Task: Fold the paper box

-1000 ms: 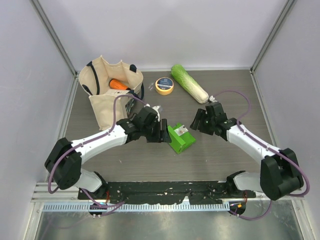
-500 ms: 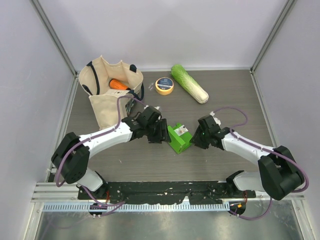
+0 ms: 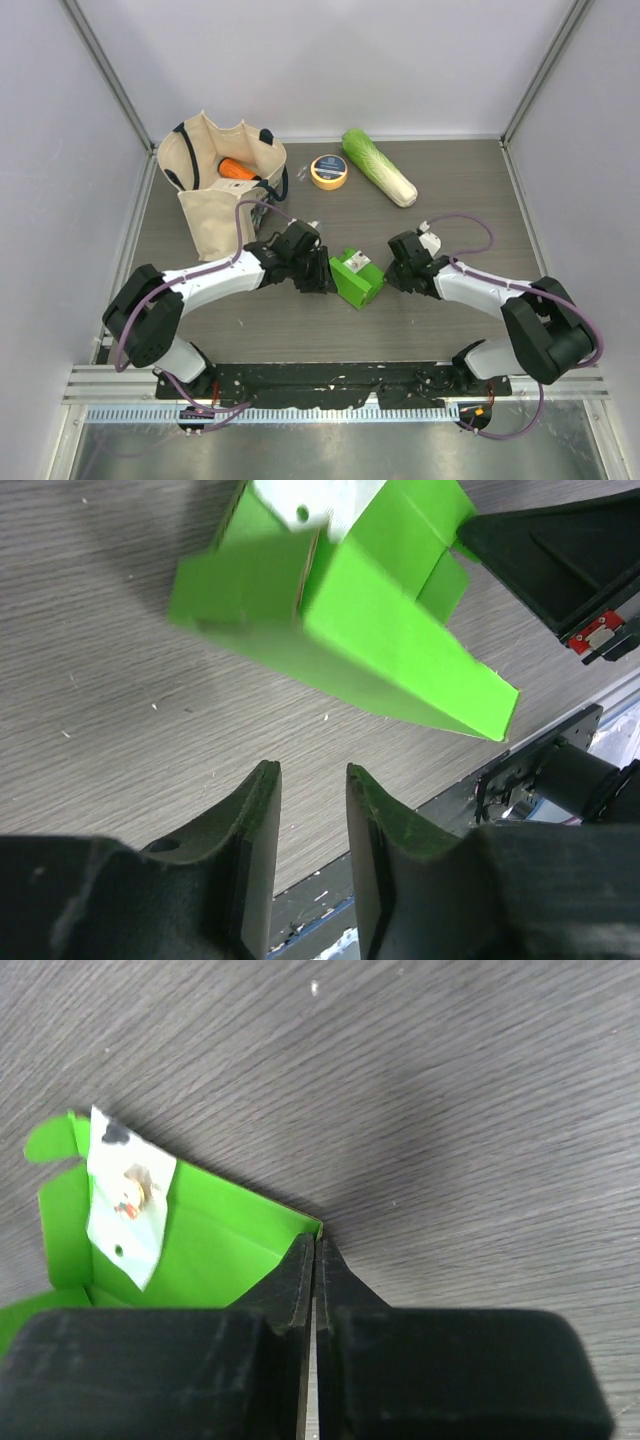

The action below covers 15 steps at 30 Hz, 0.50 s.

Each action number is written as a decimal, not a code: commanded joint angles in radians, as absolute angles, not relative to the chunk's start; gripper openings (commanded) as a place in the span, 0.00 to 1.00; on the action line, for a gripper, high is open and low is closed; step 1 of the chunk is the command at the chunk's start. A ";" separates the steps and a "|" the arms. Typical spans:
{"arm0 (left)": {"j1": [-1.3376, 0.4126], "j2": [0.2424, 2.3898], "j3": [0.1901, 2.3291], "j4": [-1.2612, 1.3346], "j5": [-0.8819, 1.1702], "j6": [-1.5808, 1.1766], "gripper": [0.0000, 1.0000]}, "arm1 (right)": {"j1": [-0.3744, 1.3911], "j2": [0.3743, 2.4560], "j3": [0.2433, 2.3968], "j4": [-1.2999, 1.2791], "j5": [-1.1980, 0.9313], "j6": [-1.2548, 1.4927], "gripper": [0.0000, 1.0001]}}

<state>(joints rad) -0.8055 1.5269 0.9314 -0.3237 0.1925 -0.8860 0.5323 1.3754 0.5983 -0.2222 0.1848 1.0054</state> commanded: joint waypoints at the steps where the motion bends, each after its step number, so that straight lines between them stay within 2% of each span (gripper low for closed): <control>1: -0.818 1.535 0.902 -0.221 0.204 -0.916 0.33 | 0.587 1.353 0.581 -0.158 0.325 0.999 0.01; 2: -0.819 1.537 0.891 -0.207 0.193 -0.922 0.30 | 0.603 1.339 0.577 -0.134 0.349 0.982 0.01; 7: -0.819 1.534 0.809 -0.104 0.158 -0.968 0.27 | 0.681 1.234 0.516 -0.011 0.497 0.911 0.01; 11: -0.819 1.523 0.779 -0.072 0.138 -0.977 0.27 | 0.716 1.117 0.428 0.265 0.535 0.800 0.01; 15: -0.818 1.496 0.755 -0.066 0.078 -0.974 0.27 | 0.729 1.106 0.323 0.565 0.549 0.552 0.01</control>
